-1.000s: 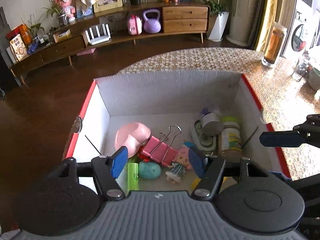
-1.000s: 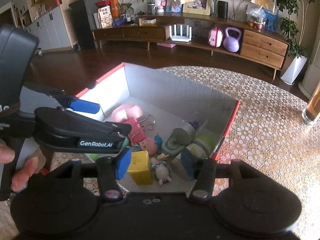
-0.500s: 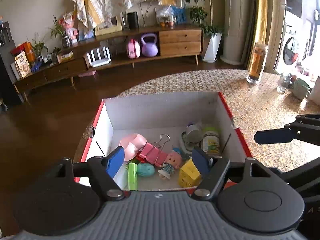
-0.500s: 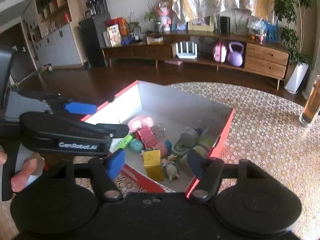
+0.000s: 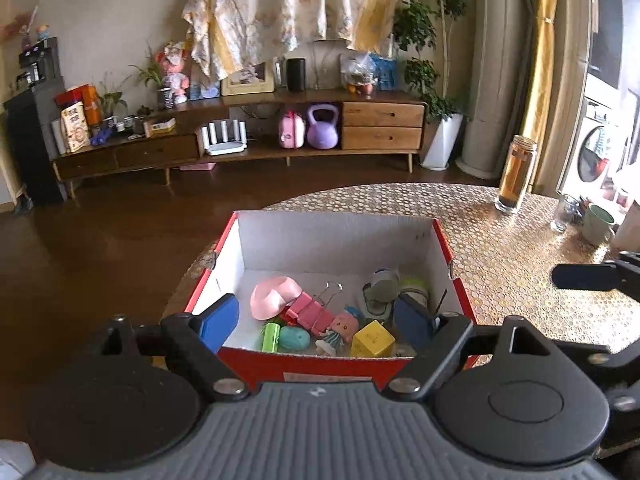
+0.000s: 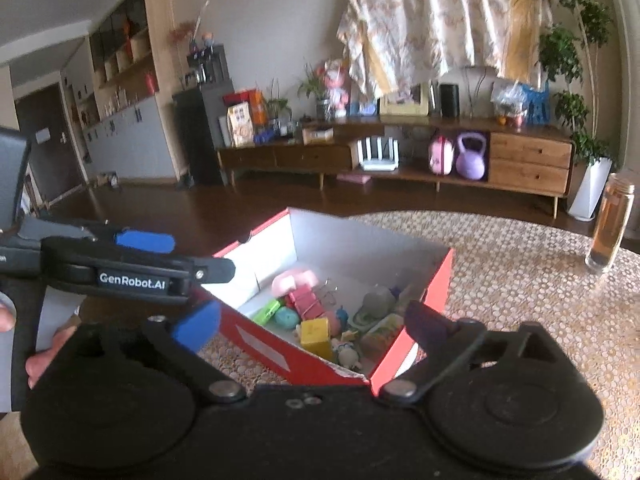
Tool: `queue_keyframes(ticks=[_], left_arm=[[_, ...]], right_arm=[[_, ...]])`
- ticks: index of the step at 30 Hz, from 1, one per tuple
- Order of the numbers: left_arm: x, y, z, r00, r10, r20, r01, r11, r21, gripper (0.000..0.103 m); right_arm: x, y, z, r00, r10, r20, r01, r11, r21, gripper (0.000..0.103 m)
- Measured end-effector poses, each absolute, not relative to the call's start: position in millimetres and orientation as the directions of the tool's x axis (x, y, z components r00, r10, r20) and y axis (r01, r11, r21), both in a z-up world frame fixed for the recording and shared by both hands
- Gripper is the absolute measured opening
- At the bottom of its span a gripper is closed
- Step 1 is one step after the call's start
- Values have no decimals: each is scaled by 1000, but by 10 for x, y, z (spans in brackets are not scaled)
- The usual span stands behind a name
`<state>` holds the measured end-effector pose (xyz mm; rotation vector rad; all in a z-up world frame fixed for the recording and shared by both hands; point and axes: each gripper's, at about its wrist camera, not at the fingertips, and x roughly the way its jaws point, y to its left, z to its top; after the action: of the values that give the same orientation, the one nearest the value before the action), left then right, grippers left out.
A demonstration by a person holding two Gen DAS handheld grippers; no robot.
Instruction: Organize rigid objects
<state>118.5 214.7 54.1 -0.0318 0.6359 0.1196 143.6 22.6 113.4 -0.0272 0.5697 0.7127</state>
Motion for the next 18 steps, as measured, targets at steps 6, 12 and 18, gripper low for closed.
queue_keyframes(ticks=[6, 12, 18], left_arm=[[1065, 2094, 540, 810, 93, -579, -127, 992, -19, 103], [999, 2003, 505, 811, 74, -581, -120, 992, -41, 103], [931, 1906, 463, 819, 89, -567, -121, 993, -18, 103]], right_arm=[[1409, 78, 1123, 641, 601, -478, -602, 780, 173, 103], [1404, -16, 1107, 637, 609, -473, -598, 777, 197, 103], [1348, -70, 1091, 646, 609, -461, -597, 779, 192, 103]])
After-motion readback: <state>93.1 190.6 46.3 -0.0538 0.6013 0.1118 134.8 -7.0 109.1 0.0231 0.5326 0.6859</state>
